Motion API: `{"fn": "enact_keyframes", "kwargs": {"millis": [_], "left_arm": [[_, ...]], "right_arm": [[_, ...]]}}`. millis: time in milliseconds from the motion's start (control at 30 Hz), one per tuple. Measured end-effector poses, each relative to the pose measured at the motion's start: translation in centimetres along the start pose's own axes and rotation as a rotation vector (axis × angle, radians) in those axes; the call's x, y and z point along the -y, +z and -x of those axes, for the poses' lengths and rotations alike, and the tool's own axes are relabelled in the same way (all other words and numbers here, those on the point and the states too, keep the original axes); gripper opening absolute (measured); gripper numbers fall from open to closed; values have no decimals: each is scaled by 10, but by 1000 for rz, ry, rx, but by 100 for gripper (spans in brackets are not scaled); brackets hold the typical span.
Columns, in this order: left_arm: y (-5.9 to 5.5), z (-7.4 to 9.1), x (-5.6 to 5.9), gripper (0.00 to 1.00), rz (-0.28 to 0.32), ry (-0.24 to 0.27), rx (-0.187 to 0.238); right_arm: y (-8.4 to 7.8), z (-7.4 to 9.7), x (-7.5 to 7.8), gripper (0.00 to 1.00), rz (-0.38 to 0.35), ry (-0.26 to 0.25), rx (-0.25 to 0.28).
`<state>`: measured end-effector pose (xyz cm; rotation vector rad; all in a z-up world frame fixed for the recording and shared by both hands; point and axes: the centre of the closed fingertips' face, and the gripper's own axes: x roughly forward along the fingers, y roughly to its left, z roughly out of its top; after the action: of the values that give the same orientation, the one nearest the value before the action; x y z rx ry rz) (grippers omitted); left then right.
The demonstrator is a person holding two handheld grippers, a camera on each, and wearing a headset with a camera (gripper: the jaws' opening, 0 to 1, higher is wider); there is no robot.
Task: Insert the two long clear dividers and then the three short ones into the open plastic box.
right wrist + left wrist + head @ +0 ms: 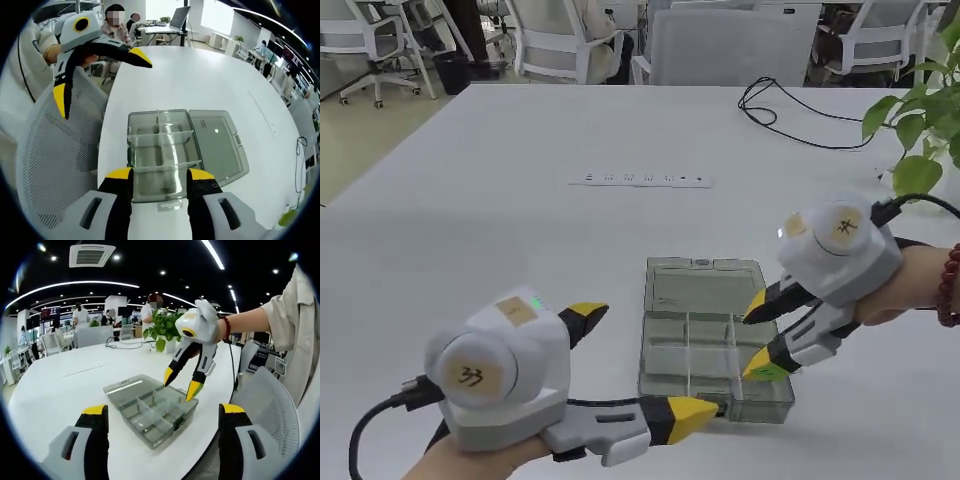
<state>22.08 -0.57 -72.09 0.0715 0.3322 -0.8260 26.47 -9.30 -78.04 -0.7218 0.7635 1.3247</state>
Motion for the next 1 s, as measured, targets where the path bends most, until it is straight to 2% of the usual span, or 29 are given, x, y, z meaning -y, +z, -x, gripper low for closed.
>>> {"fn": "enact_keyframes", "kwargs": {"millis": [200, 533, 1000], "left_arm": [[1, -1, 0, 97, 0, 2, 0], [1, -3, 1, 100, -11, 1, -11], [-1, -6, 3, 99, -10, 10, -27]], "right_arm": [[-25, 16, 2, 48, 6, -8, -11], [-75, 39, 8, 49, -31, -37, -61], [-136, 58, 5, 50, -57, -37, -171]]}}
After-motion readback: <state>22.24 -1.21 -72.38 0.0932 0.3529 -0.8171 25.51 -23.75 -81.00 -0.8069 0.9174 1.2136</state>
